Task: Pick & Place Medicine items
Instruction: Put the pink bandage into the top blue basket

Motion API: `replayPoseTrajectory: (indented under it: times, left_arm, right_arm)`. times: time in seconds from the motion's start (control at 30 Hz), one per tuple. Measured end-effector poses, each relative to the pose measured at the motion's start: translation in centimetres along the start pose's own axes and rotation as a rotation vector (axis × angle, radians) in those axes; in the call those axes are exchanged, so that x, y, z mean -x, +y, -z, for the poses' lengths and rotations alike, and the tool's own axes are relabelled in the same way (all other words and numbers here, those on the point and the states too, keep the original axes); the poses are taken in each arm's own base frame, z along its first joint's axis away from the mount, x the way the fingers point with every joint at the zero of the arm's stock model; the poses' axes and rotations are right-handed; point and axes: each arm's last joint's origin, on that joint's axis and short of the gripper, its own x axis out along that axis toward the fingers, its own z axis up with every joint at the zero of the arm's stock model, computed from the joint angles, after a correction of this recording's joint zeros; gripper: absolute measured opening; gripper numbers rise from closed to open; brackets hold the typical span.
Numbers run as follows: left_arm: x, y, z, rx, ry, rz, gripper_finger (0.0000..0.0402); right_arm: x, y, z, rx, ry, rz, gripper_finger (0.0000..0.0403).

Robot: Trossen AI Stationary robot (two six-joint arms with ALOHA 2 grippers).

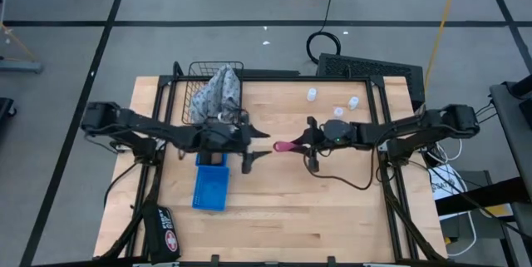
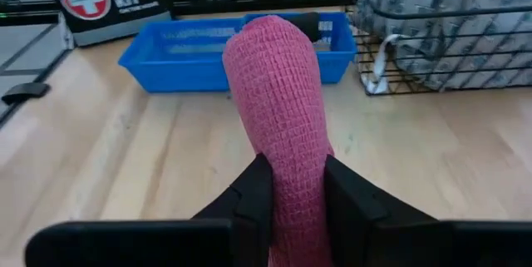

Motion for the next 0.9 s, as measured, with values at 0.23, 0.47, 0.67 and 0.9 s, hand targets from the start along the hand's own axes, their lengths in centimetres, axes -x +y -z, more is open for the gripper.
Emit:
replayPoseTrajectory:
  times: [0.23, 0.47, 0.67, 0.9]
  left_arm:
    - [-3.5, -0.6, 0.5, -0.013, 0.054, 0.025, 0.0255]
    - [-4.1, -0.7, 0.2, -0.025, 0.042, 0.069, 0.0255]
    - [-4.2, 0.2, 0.3, 0.034, 0.056, 0.022, 0.0206]
    - [-4.2, 0.7, 0.2, 0.096, 0.042, 0.017, 0.0058]
  right_arm:
    - [0.0, 0.6, 0.0, 0.006, -0.005, -0.018, 0.0065]
    - [0.0, 0.6, -0.2, 0.007, -0.022, -0.028, 0.0064]
    - [0.0, 0.7, -0.5, 0.007, -0.053, -0.041, 0.0065]
    - [0.0, 0.6, -0.4, 0.006, -0.039, -0.033, 0.0075]
